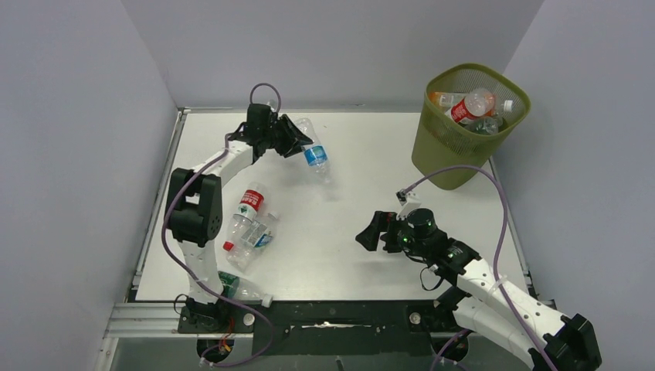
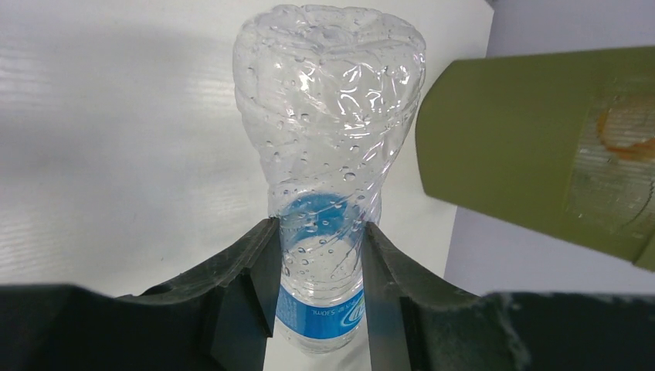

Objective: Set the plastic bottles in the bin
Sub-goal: Pick up the plastic bottle at the center of the board.

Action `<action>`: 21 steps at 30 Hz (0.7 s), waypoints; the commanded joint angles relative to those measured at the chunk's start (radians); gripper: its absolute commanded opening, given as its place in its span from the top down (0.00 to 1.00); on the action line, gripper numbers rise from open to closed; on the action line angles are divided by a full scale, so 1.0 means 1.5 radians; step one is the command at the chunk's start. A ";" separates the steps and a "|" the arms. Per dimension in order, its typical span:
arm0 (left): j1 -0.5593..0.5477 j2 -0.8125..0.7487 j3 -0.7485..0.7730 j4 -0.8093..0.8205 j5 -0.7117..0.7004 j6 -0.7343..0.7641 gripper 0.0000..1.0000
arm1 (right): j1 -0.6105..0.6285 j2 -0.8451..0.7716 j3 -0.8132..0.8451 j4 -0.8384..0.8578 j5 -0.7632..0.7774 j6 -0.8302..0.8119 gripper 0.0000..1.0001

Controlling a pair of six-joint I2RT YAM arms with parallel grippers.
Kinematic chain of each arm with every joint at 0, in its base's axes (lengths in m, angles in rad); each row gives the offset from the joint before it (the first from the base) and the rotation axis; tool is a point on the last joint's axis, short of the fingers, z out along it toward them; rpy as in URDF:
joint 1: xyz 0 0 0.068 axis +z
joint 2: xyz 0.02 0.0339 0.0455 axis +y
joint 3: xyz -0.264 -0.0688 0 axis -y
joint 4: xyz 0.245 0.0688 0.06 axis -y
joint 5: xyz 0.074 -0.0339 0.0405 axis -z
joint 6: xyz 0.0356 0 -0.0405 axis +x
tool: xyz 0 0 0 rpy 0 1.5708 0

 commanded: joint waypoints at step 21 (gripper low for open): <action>-0.011 -0.234 -0.178 -0.007 0.254 0.128 0.68 | -0.004 0.077 0.176 -0.028 -0.040 0.017 0.02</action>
